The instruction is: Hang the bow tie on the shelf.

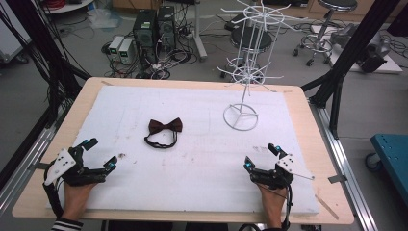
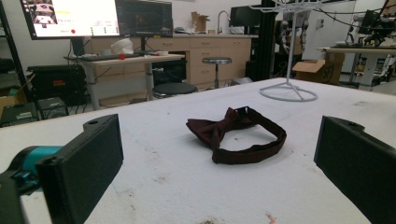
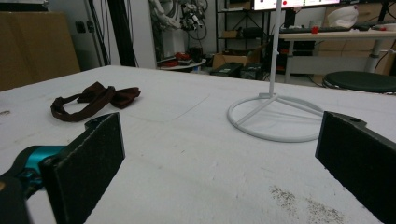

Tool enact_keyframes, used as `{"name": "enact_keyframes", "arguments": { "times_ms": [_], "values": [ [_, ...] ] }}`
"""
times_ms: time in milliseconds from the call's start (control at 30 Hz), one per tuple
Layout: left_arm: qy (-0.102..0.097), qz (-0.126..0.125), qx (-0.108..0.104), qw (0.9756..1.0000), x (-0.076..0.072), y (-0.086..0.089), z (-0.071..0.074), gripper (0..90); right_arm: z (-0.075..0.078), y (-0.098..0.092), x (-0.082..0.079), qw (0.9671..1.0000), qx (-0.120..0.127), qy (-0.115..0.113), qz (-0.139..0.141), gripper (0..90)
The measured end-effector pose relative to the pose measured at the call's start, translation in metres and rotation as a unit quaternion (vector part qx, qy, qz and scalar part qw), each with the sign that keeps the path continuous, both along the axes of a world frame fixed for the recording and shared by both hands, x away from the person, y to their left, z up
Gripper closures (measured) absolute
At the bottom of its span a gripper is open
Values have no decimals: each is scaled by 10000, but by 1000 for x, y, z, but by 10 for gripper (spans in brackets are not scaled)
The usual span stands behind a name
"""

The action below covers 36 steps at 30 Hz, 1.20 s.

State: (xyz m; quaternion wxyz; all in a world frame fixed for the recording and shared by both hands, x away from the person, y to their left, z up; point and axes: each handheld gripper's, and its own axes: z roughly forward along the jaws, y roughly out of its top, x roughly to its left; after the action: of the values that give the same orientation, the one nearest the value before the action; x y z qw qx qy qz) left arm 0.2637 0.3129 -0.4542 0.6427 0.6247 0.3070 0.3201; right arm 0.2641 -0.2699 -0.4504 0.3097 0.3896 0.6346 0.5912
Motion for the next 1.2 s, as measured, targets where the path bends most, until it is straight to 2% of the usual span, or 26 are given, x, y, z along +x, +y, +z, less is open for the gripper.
{"name": "enact_keyframes", "arguments": {
  "times_ms": [467, 733, 800, 967, 1067, 1133, 1200],
  "values": [
    [-6, -1, 18, 10000, 0, 0, 0, 17, 0, 0, 0, 10000, 11, 4, -8, 6],
    [103, -22, -85, 9999, 2, 3, 1, 17, 0, 0, 0, 10000, -2, -5, -13, 6],
    [136, -13, -42, 9999, 3, 4, 2, 17, 0, 0, 0, 10000, -5, -3, -11, 6],
    [164, -164, 64, 9997, 6, 5, 15, 17, 0, 0, 0, 10000, 1, -9, 0, 6],
    [210, -334, 333, 9987, 12, 4, 32, 17, 0, 0, 0, 10000, 3, 6, -5, 6],
    [235, -382, 359, 9983, 14, 4, 36, 17, 0, 0, 0, 10000, 6, 6, -2, 6],
    [303, -481, 472, 9973, 18, 2, 44, 17, 0, 0, 0, 10000, 10, 21, 4, 6]
  ]
}}
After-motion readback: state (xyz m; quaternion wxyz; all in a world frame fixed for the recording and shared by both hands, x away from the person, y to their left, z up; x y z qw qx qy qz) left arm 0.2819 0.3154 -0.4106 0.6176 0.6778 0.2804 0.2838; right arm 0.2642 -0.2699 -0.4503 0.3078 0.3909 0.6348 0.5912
